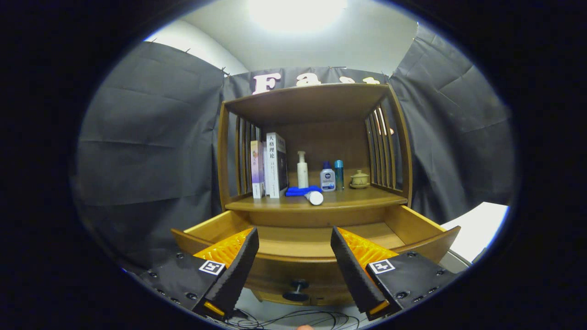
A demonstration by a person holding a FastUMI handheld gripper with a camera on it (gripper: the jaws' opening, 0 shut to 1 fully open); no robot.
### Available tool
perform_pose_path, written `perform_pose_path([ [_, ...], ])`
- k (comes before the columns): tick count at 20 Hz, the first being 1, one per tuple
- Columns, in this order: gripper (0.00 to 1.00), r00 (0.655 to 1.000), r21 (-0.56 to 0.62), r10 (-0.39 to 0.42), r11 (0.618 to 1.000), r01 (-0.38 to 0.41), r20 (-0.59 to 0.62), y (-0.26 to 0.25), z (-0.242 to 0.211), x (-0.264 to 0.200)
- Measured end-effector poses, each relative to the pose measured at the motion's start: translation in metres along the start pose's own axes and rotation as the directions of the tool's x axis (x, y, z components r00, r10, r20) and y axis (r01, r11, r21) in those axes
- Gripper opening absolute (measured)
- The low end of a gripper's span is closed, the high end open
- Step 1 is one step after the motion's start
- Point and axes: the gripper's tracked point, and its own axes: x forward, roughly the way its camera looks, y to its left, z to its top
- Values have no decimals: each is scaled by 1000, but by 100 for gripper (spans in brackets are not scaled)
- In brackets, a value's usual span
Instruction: Pull open the drawer, take out the items inside it, and place them on the countertop above the cabinet.
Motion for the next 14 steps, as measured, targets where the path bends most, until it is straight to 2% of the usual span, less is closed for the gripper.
perform_pose_path([
  [8, 98, 988, 25, -39, 999, 44, -152, -6, -80, 7],
  [12, 98, 982, -13, -57, 998, 56, -178, -6, -103, 12],
  [14, 97, 985, -33, -80, 997, 76, -153, -9, -102, 12],
])
